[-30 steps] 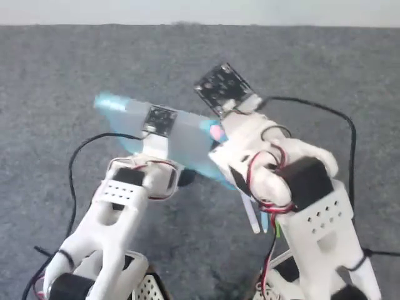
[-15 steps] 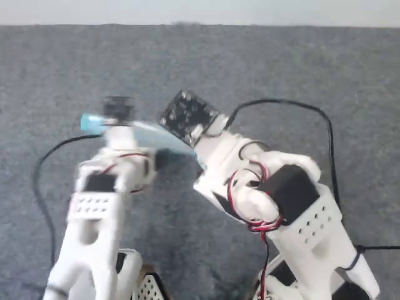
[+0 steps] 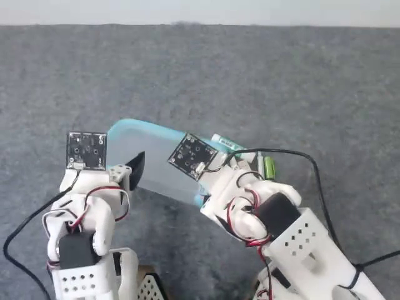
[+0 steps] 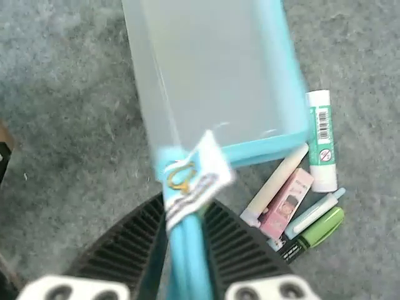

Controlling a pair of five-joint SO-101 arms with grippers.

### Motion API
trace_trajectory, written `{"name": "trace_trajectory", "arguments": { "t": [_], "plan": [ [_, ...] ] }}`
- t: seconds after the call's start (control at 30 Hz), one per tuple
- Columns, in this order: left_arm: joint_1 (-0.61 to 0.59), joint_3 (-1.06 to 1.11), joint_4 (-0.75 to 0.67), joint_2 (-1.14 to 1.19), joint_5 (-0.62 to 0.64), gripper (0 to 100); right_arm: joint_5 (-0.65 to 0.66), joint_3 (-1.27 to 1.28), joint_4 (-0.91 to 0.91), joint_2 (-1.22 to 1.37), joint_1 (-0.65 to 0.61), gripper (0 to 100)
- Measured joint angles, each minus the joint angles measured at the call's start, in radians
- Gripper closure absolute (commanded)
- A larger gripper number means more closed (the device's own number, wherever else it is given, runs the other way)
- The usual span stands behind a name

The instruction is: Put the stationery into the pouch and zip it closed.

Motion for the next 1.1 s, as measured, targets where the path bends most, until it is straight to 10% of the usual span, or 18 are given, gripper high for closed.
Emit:
{"name": "trace_trajectory", "arguments": {
  "t": [0.67,0.87,1.1],
  "plan": [
    [0.12,0.043,0.037,-0.012,-0.06,63,-0.147,-0.605,0.106,0.643,0.15,99.1],
    [0.052,0.279,-0.272,-0.005,-0.038,66,-0.101,-0.486,0.121,0.651,0.236,98.5],
    [0.031,0.29,-0.288,-0.005,-0.031,66,0.011,-0.195,0.064,0.651,0.353,78.3]
  ]
}}
